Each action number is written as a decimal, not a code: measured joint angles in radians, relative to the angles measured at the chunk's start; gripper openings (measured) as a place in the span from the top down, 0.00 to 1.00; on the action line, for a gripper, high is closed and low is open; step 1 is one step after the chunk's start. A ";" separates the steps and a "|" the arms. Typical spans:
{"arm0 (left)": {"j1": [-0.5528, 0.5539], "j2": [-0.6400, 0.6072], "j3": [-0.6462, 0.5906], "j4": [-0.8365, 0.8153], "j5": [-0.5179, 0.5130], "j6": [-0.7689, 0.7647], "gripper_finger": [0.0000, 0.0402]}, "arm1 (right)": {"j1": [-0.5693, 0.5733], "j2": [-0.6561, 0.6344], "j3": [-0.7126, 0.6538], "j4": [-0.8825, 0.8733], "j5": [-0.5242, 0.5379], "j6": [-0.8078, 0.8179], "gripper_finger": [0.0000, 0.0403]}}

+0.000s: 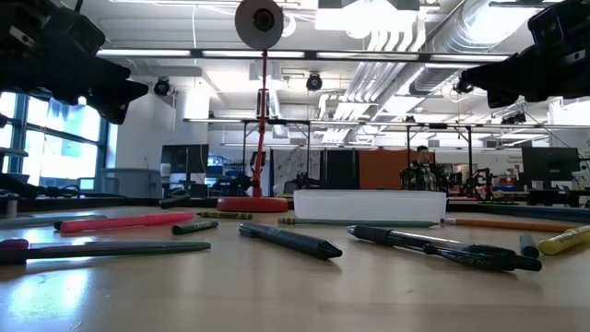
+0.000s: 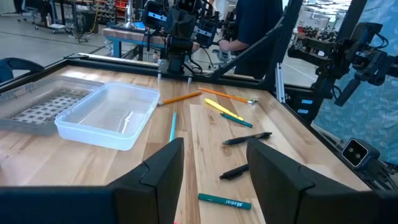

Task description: Pick & place school supplies into a supply box

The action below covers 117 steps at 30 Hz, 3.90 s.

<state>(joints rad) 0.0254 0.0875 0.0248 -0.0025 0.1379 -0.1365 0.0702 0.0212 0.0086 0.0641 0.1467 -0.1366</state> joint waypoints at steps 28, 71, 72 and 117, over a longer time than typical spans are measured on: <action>0.000 0.000 0.000 0.000 0.000 0.000 0.48 | 0.000 0.000 0.000 0.000 0.000 0.001 1.00; 0.000 0.002 -0.001 0.098 -0.416 0.422 0.48 | 0.000 0.000 0.000 0.395 -0.035 -0.118 1.00; 0.000 0.002 -0.001 0.091 -0.418 0.421 0.48 | 0.000 0.000 0.000 0.405 -0.033 -0.131 1.00; 0.000 0.002 0.001 0.058 -0.379 0.210 0.48 | 0.000 0.033 0.000 0.076 0.177 0.164 1.00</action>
<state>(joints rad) 0.0254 0.0898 0.0254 0.0555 -0.2412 0.0734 0.0700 0.0542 0.0086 0.1404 0.3241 0.0273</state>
